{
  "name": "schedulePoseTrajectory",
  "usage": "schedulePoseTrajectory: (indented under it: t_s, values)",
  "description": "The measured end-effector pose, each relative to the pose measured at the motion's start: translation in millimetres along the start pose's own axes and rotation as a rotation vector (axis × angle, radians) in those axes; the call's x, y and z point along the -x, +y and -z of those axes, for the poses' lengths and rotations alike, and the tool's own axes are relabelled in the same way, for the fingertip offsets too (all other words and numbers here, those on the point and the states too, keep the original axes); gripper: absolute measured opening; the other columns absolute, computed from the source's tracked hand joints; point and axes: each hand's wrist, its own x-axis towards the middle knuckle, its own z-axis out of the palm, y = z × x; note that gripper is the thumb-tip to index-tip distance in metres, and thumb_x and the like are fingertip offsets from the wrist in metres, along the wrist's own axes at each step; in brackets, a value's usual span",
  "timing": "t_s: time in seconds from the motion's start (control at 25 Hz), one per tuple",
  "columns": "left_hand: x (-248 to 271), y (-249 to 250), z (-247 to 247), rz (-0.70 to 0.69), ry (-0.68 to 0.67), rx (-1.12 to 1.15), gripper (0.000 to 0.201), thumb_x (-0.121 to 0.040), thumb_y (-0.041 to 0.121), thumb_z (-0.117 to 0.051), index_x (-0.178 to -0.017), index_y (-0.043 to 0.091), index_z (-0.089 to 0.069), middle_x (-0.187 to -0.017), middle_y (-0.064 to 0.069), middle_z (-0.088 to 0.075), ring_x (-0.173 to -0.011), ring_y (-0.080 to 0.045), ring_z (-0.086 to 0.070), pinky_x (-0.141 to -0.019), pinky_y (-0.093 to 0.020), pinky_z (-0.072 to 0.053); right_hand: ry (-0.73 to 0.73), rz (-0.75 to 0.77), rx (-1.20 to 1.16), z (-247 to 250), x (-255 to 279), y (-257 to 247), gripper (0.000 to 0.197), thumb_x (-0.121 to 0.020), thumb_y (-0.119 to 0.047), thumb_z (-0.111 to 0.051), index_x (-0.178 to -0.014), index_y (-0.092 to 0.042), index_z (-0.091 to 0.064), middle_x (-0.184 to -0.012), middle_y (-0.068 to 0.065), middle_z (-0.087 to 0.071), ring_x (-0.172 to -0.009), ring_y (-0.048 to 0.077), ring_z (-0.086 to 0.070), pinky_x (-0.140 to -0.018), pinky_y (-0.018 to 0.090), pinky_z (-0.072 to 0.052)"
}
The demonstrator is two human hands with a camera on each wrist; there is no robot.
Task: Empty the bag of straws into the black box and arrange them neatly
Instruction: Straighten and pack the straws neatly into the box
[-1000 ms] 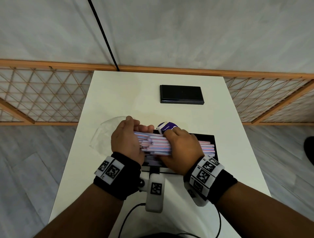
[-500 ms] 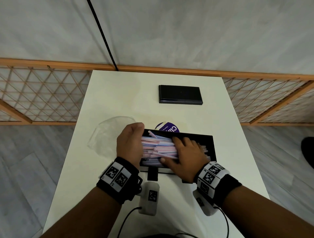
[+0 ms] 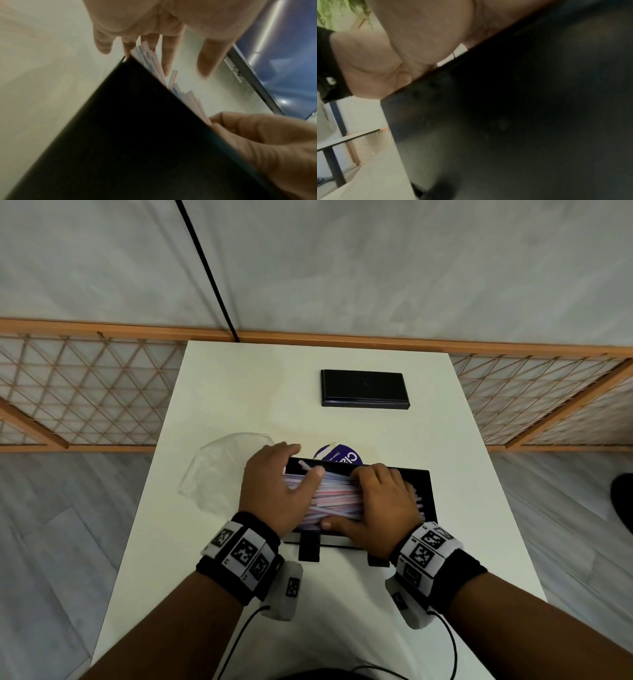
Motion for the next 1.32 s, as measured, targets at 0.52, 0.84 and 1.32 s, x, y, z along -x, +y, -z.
schedulePoseTrajectory:
  t_s: [0.52,0.84,1.32]
  values:
    - [7.6,62.8,42.3,-0.306,0.381,0.118,0.009,-0.092,0.023,-0.066,-0.095,0.018,-0.073,-0.088,0.021,-0.064,-0.090,0.001,-0.065,-0.091,-0.017,-0.046,0.234,0.148,-0.263,27.2,2.7,4.0,0.058,-0.077,-0.067,-0.054,-0.117,-0.025,-0.054,-0.104,-0.006,-0.056,-0.097,0.018,-0.057,-0.085,0.039,-0.050]
    - [10.4,31.9,18.8,-0.065,0.067,0.028,0.008,-0.090,0.028,-0.071,-0.098,0.029,-0.072,-0.099,0.018,-0.070,-0.102,-0.003,-0.063,-0.095,-0.024,-0.047,-0.043,0.062,-0.008,25.6,-8.9,20.1,0.057,-0.085,-0.068,-0.037,-0.113,-0.026,-0.063,-0.102,0.000,-0.063,-0.101,0.029,-0.058,-0.085,0.040,-0.046]
    - [4.7,12.9,1.7,0.291,-0.168,-0.134,0.052,-0.100,0.048,-0.045,-0.135,0.009,-0.045,-0.119,-0.006,-0.061,-0.115,-0.028,-0.057,-0.086,-0.027,-0.038,-0.354,0.057,0.165,21.8,-1.8,32.9,0.119,-0.049,-0.104,-0.011,-0.139,-0.032,-0.039,-0.131,-0.002,-0.051,-0.118,0.026,-0.051,-0.101,0.045,-0.043]
